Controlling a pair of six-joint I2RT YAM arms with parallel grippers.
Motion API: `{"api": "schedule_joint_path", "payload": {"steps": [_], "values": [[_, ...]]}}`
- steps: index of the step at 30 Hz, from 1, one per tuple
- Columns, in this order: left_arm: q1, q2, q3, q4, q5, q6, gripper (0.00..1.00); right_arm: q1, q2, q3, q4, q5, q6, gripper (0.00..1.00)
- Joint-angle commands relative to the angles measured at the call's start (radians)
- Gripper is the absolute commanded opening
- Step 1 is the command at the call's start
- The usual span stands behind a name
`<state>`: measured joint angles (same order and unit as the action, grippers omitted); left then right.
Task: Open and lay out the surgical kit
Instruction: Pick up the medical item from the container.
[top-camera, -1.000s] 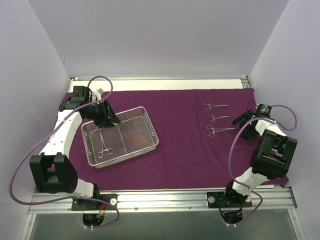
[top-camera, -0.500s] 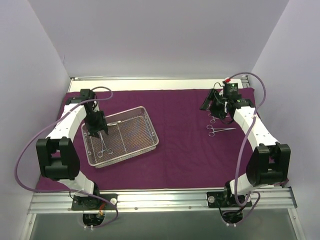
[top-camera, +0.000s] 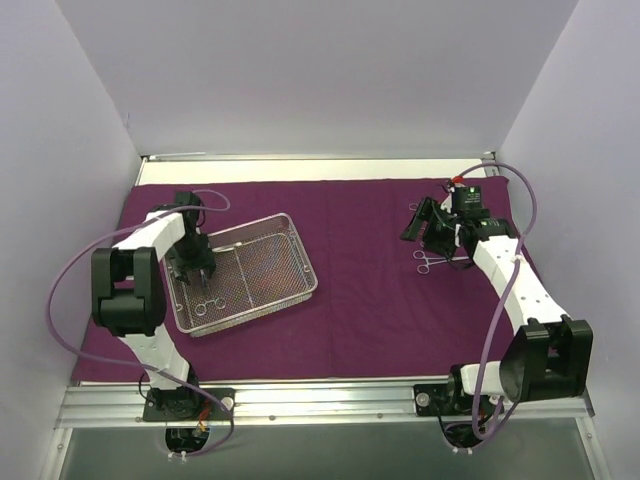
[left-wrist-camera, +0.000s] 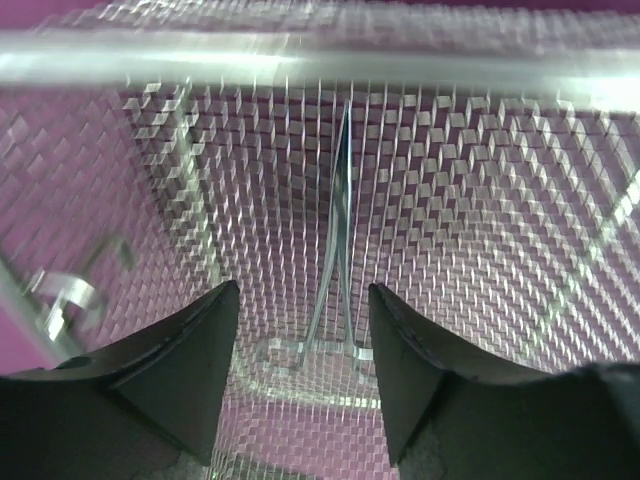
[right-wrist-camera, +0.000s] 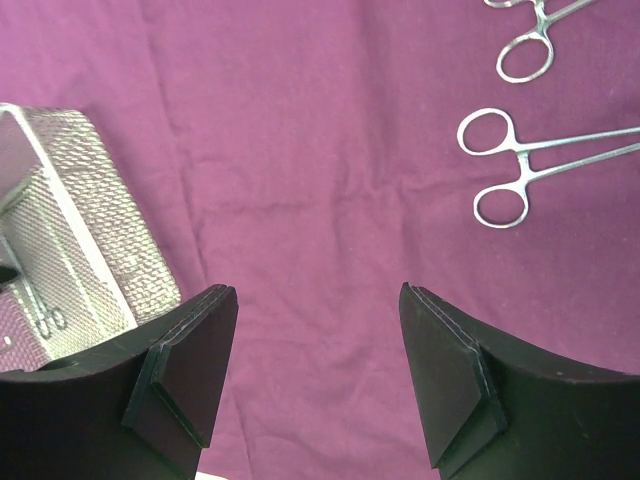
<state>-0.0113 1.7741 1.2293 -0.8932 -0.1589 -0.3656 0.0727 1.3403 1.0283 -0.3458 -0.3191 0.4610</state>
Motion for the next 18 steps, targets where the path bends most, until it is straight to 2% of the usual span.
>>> {"api": "schedule_joint_path", "payload": {"steps": [1,8,11,12,13,18], "values": [[-0.001,0.059,0.027,0.079,-0.025,-0.032,0.62,0.002,-0.058,-0.007,-0.001,-0.021,-0.018,0.66],[-0.009,0.195,0.067,0.077,-0.025,-0.065,0.57,0.002,-0.078,-0.005,0.007,-0.021,-0.016,0.66],[-0.006,0.202,0.058,0.097,-0.007,-0.075,0.46,0.002,-0.075,0.019,0.002,-0.015,-0.021,0.66],[-0.006,0.206,0.059,0.097,-0.001,-0.072,0.36,0.004,-0.072,0.030,-0.005,-0.011,-0.022,0.66],[-0.004,0.208,0.061,0.096,0.008,-0.072,0.32,0.004,-0.072,0.050,-0.012,-0.008,-0.024,0.66],[0.002,0.229,0.079,0.099,0.045,-0.041,0.13,0.004,-0.059,0.102,-0.032,0.014,-0.041,0.66]]}}
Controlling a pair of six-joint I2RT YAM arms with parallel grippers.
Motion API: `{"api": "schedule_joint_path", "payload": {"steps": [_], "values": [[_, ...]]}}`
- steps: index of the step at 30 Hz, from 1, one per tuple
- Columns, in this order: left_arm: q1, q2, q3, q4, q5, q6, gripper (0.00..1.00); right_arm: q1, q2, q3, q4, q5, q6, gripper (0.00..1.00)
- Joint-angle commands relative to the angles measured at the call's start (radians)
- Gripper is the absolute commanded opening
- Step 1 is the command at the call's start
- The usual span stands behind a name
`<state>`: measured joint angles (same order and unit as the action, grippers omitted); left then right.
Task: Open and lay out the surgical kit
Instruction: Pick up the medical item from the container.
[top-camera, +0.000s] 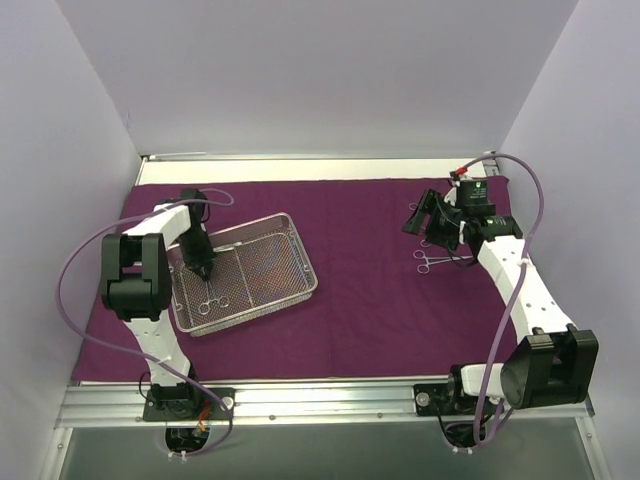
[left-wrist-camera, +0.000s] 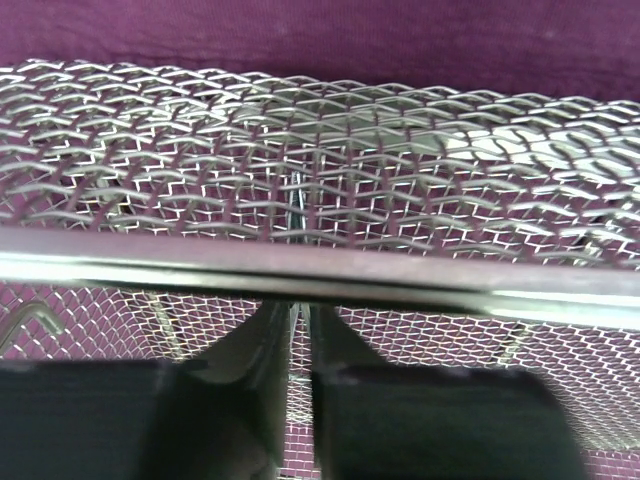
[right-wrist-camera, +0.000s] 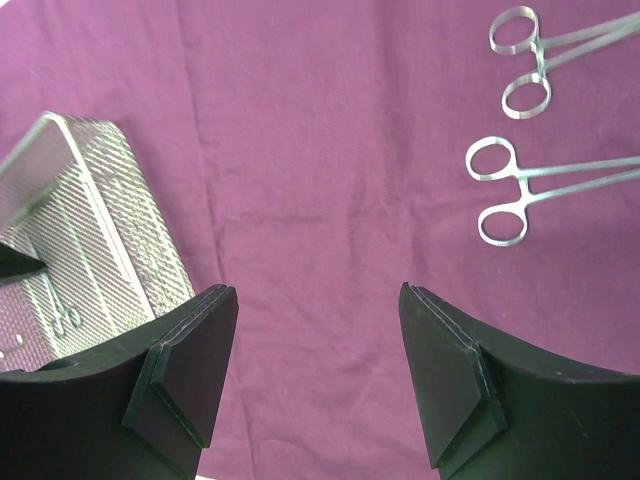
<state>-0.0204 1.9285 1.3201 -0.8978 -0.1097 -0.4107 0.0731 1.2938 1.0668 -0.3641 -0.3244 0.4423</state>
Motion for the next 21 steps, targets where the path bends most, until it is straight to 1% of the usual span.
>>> {"api": "schedule_joint_path", "payload": {"steps": [1,2,5,7,9,11,12,16,18,21], "values": [[0.011,0.073,-0.012,0.103,-0.001,0.007,0.05,0.005,-0.010,0.068,-0.012,0.016,-0.022,0.66],[0.013,0.075,-0.010,0.097,0.005,0.010,0.02,0.007,-0.007,0.076,-0.010,0.012,-0.022,0.66],[0.011,0.053,-0.009,0.083,0.034,0.033,0.02,0.022,0.016,0.100,-0.001,-0.005,-0.028,0.66],[0.008,0.006,-0.009,0.068,0.042,0.049,0.02,0.045,0.042,0.113,0.005,-0.016,-0.034,0.66],[0.004,-0.057,-0.016,0.060,0.085,0.067,0.02,0.062,0.065,0.124,0.019,-0.016,-0.033,0.66],[-0.001,-0.089,-0.012,0.033,0.106,0.078,0.02,0.093,0.082,0.134,0.027,-0.016,-0.028,0.66],[-0.004,-0.112,-0.007,0.024,0.145,0.090,0.02,0.102,0.099,0.148,0.036,-0.018,-0.027,0.66],[-0.018,-0.183,0.004,-0.016,0.163,0.108,0.02,0.172,0.140,0.182,0.062,-0.018,-0.007,0.65],[-0.021,-0.221,0.014,-0.029,0.174,0.112,0.02,0.201,0.168,0.199,0.083,-0.033,-0.004,0.64],[-0.030,-0.238,0.037,-0.047,0.211,0.115,0.02,0.261,0.214,0.237,0.117,-0.074,-0.001,0.62]]}}
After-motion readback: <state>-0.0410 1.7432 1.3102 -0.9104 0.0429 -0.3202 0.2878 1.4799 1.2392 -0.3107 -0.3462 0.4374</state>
